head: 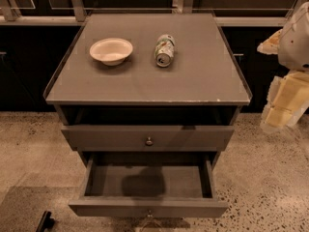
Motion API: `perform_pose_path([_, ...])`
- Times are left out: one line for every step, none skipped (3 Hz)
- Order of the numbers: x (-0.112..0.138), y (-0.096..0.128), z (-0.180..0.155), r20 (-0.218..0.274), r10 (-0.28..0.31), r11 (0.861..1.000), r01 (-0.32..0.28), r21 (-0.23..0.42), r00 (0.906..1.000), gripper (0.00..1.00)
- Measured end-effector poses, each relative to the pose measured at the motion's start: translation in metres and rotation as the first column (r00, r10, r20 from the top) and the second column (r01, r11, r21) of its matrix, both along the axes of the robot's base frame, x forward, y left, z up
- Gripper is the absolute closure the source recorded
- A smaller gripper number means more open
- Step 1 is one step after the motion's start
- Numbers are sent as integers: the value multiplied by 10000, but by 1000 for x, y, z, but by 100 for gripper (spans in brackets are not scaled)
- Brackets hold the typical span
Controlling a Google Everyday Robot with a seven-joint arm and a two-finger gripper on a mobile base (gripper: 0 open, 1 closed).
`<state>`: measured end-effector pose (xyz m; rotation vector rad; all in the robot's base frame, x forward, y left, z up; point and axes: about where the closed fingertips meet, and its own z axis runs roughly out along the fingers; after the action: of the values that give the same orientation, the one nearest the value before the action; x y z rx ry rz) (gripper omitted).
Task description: Close middle drawer
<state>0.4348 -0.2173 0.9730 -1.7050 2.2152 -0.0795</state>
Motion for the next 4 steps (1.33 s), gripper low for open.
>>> perform_pose_path([-26, 9, -16, 413, 160, 9961, -195, 862, 9990, 0])
perform_pose_path([-50, 12, -76, 357, -275, 9696, 180, 2442, 9990, 0])
perform_pose_path([-69, 0, -163, -296, -1413, 9086, 1415, 3930, 9895, 0])
perform_pose_path([-94, -9, -293, -1799, -2310, 8408, 2892, 4575, 9562, 0])
